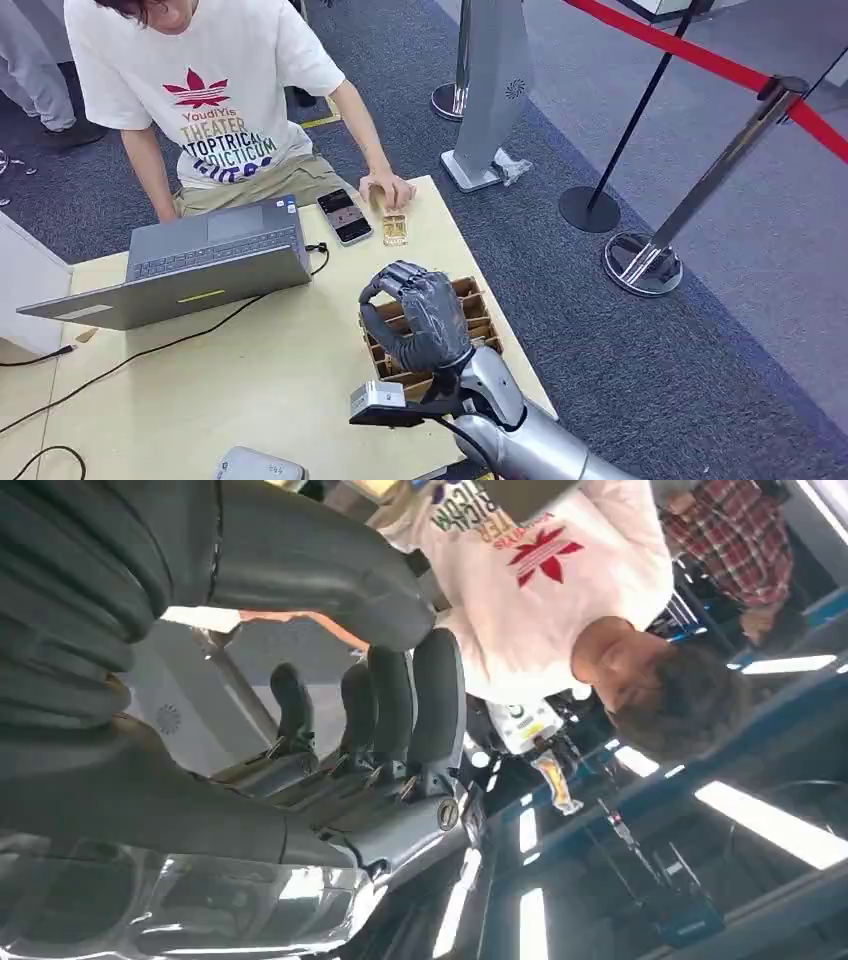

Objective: Pass the card to the sensor for recognition and then transmit it.

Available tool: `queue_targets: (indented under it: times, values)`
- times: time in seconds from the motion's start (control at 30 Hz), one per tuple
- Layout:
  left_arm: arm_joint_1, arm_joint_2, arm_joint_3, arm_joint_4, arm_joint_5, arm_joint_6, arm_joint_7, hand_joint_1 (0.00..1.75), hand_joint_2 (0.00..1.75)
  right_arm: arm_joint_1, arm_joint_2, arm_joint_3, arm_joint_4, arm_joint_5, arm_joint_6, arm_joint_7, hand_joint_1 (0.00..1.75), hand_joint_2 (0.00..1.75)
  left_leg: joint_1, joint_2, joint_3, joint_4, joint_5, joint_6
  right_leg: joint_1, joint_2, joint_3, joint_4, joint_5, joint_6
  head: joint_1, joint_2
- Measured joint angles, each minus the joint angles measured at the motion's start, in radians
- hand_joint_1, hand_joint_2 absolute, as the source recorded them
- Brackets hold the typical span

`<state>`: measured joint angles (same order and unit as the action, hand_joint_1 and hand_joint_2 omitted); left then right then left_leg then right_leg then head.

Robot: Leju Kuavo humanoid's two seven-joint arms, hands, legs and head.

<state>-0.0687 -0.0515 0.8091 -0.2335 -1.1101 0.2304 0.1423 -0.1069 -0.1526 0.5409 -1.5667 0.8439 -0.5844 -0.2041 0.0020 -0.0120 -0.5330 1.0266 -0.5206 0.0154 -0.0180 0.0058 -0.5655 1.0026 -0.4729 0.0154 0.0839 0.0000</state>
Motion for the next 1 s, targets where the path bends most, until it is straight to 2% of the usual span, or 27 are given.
queue_targets:
  times: [0.03,0.1,0.17,0.2,0.27,0.43,0.5,0.53,0.6,0.67,0.8,1.0]
  values:
    - [0.002,0.0,0.005,0.0,0.0,0.0,-0.001,0.0,1.75,0.006,-0.005,-0.003,-0.001,0.007,0.002,0.002,1.05,1.75,0.0,0.0,0.0,0.0,0.0,0.0,0.0,0.0,0.0,0.0,0.0,0.0,0.0,0.0]
    - [0.006,0.0,0.013,0.0,0.0,0.001,-0.006,0.0,1.75,0.018,-0.014,-0.008,-0.002,0.024,0.011,0.006,0.79,1.75,0.0,0.0,0.0,0.0,0.0,0.0,0.0,0.0,0.0,0.0,0.0,0.0,0.0,0.0]
    - [0.01,0.0,0.015,0.0,0.0,0.003,-0.01,0.0,1.75,0.032,-0.02,-0.015,-0.005,0.043,0.021,0.014,0.72,1.75,0.0,0.0,0.0,0.0,0.0,0.0,0.0,0.0,0.0,0.0,0.0,0.0,0.0,0.0]
    - [0.012,0.0,0.016,0.0,0.0,0.004,-0.011,0.0,1.75,0.039,-0.022,-0.018,-0.005,0.049,0.025,0.017,0.8,1.75,0.0,0.0,0.0,0.0,0.0,0.0,0.0,0.0,0.0,0.0,0.0,0.0,0.0,0.0]
    - [0.014,-0.001,0.02,0.0,0.0,0.007,-0.011,0.0,1.75,0.052,-0.029,-0.02,-0.005,0.059,0.03,0.023,0.73,1.75,0.0,0.0,0.0,0.0,0.0,0.0,0.0,0.0,0.0,0.0,0.0,0.0,0.0,0.0]
    - [0.014,-0.001,0.021,0.0,0.0,0.007,-0.012,0.0,1.75,0.056,-0.031,-0.021,-0.005,0.064,0.031,0.026,0.73,1.75,0.0,0.0,0.0,0.0,0.0,0.0,0.0,0.0,0.0,0.0,0.0,0.0,0.0,0.0]
    - [0.015,-0.001,0.024,0.0,0.0,0.008,-0.013,0.0,1.75,0.064,-0.035,-0.021,-0.005,0.075,0.033,0.027,0.59,1.75,0.0,0.0,0.0,0.0,0.0,0.0,0.0,0.0,0.0,0.0,0.0,0.0,0.0,0.0]
    - [0.015,-0.002,0.028,0.0,0.0,0.009,-0.013,0.0,1.75,0.07,-0.039,-0.021,-0.004,0.074,0.035,0.03,0.72,1.75,0.0,0.0,0.0,0.0,0.0,0.0,0.0,0.0,0.0,0.0,0.0,0.0,0.0,0.0]
    - [0.015,-0.002,0.039,0.0,0.006,0.009,-0.012,0.0,1.75,0.082,-0.045,-0.022,-0.003,0.075,0.044,0.037,0.68,1.75,0.0,0.0,0.0,0.0,0.0,0.0,0.0,0.0,0.0,0.0,0.0,0.0,0.0,0.0]
    - [0.016,-0.002,0.04,0.0,0.008,0.009,-0.012,0.0,1.75,0.085,-0.047,-0.022,0.0,0.08,0.051,0.04,0.79,1.75,0.0,0.0,0.0,0.0,0.0,0.0,0.0,0.0,0.0,0.0,0.0,0.0,0.0,0.0]
    - [0.017,-0.002,0.045,0.0,0.013,0.009,-0.012,0.0,1.75,0.084,-0.05,-0.022,0.009,0.089,0.063,0.043,0.7,1.75,0.0,0.0,0.0,0.0,0.0,0.0,0.0,0.0,0.0,0.0,0.0,0.0,0.0,0.0]
    - [0.018,-0.002,0.058,0.0,0.013,0.009,-0.018,0.0,1.75,0.062,-0.05,-0.022,0.043,0.096,0.071,0.043,0.72,1.75,0.0,0.0,0.0,0.0,0.0,0.0,0.0,0.0,0.0,0.0,0.0,0.0,0.0,0.0]
